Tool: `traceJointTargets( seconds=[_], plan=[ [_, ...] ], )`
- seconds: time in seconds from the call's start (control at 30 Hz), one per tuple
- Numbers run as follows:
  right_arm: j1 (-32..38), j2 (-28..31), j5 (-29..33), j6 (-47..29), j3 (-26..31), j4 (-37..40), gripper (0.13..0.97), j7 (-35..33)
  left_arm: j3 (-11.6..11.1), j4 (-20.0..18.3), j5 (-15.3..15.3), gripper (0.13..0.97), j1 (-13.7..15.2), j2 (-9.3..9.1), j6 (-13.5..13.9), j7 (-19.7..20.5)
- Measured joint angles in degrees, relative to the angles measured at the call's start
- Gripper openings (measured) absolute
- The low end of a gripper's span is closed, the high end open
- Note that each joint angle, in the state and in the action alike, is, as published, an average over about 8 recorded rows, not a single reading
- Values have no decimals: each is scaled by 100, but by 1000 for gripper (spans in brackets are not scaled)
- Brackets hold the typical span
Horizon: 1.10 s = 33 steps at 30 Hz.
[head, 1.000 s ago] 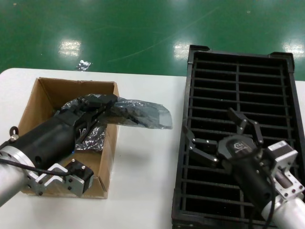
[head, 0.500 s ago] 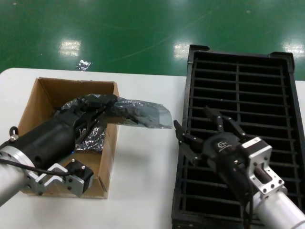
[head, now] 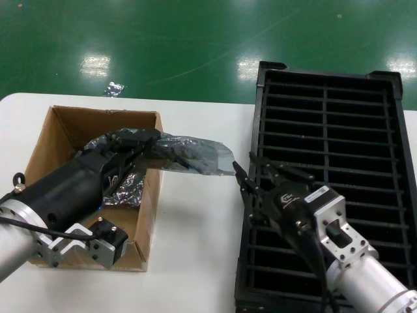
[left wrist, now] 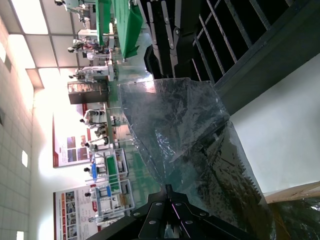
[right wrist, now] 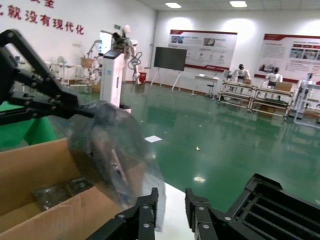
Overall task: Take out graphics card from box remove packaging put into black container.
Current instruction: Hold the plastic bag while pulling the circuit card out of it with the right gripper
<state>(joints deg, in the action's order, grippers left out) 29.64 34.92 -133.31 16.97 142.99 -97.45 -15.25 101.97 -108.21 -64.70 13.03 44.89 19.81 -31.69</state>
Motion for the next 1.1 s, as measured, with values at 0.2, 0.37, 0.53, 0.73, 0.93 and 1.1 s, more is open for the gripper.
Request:
traceJointTargets(
  seconds=[0.2,0.37,0.53,0.73,0.93,1.1],
  plan=[
    [141,43,-241,10,245,-70,248,-269,0,0,0,139,0,0,0,0],
    [254,31,-313,-95,372,-73,202,-367,0,0,0,139,0,0,0,0],
    [393,12,-320,-233,473,-26,156,-407,0,0,0,139,0,0,0,0],
    [585,25,-283,-455,567,84,139,-354,0,0,0,139,0,0,0,0],
    [1010,118,-145,-1065,702,475,133,15,0,0,0,139,0,0,0,0],
    [1492,207,225,-1921,760,1004,133,577,0,0,0,139,0,0,0,0]
  ],
)
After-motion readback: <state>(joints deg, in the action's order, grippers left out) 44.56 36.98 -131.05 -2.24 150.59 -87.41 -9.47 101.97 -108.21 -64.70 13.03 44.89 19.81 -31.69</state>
